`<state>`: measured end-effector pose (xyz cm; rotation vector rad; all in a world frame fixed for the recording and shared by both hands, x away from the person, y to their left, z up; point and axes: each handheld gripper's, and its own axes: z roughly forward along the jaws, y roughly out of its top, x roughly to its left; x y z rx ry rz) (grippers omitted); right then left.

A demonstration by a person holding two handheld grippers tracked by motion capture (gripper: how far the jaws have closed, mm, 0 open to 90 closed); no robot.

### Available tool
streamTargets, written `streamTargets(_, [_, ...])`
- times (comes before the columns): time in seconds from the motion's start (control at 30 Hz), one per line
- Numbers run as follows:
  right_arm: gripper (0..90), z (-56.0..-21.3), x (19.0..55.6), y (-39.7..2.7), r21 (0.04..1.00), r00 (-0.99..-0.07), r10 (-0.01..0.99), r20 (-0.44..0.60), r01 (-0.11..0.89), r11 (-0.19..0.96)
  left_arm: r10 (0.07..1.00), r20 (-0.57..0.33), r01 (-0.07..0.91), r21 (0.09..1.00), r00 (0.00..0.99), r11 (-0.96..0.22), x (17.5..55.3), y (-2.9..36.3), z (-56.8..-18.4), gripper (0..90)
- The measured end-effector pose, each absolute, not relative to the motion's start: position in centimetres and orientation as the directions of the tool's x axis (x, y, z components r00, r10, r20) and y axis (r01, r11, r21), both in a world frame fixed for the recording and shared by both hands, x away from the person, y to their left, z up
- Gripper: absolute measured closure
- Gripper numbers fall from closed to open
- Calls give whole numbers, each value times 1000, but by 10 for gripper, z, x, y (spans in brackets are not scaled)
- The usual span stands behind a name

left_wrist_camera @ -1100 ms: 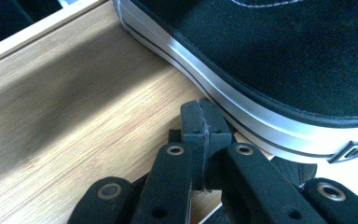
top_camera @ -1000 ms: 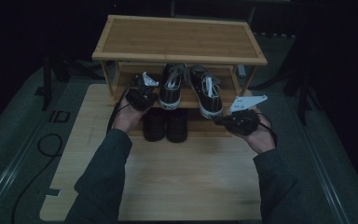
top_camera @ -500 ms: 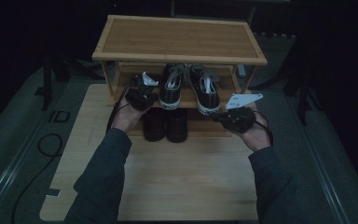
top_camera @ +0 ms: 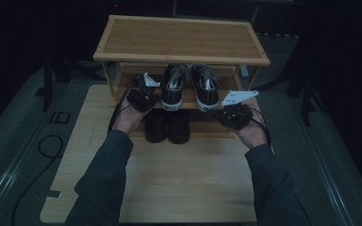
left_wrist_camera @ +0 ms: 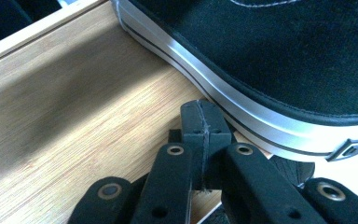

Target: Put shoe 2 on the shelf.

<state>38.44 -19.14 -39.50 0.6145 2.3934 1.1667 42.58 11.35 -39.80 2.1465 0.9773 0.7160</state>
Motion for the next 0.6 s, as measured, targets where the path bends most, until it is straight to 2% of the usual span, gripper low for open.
streamTargets(0.6, [900,-390,388,-184,814,-818,547,-176,192,549,797,195,434,753,571,-495,426,114,-398,900])
